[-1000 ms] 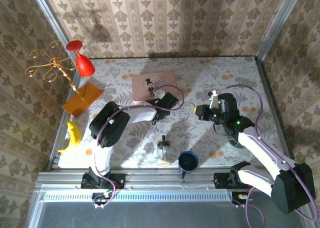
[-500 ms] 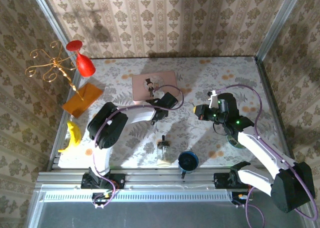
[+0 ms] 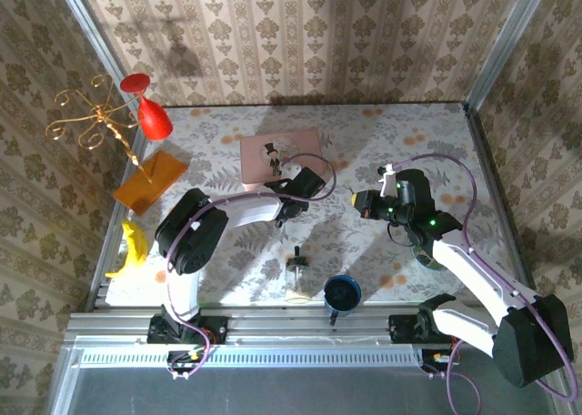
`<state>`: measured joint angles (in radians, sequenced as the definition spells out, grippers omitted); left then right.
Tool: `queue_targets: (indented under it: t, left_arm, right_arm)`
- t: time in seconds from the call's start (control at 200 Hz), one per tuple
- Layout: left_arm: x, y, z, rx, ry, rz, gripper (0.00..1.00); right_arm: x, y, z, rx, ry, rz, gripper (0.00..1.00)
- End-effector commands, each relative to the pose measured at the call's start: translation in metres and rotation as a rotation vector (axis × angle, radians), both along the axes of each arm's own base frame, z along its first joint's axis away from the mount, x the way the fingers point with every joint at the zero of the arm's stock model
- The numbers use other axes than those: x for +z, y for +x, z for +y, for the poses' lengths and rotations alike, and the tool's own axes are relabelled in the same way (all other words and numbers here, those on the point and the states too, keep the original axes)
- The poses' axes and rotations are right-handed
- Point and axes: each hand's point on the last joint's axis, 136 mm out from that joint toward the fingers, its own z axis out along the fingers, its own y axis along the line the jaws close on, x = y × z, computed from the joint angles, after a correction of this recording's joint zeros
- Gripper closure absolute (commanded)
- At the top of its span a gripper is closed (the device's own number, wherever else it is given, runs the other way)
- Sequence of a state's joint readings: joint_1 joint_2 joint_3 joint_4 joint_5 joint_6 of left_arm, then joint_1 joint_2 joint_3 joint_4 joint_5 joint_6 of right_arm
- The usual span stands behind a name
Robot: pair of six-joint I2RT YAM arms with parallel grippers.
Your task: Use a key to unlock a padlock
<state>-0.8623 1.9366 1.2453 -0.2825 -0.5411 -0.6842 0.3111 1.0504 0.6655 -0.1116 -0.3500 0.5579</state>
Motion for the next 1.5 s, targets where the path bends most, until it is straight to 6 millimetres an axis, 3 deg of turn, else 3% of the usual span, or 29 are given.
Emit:
queue_targets:
  t: [0.0, 0.155, 0.485, 0.87, 1.11, 1.491]
  left_arm:
    - [-0.008, 0.008, 0.003, 0.028, 0.014, -0.008, 0.31]
    - [-0.017, 0.012, 0.004, 0.035, 0.025, -0.001, 0.33]
    - [-0.019, 0.003, 0.009, 0.036, -0.006, 0.011, 0.48]
    - [-0.028, 0.005, 0.006, 0.035, -0.042, 0.026, 0.48]
    - [-0.027, 0.011, 0.004, 0.032, -0.077, 0.018, 0.54]
    - [-0.033, 0.006, 0.01, 0.061, -0.083, 0.04, 0.58]
  right_arm:
    - [0.011, 0.003, 0.002, 0.0, 0.032, -0.02, 1.0]
    - [0.011, 0.002, 0.001, -0.005, 0.033, -0.022, 1.0]
    - [0.01, 0.001, 0.0, -0.009, 0.033, -0.023, 1.0]
    - [0.007, 0.002, 0.002, -0.007, 0.043, -0.011, 1.0]
    - [0.008, 0.0, 0.0, -0.014, 0.04, -0.017, 1.0]
    - [0.006, 0.002, 0.0, -0.015, 0.038, -0.012, 1.0]
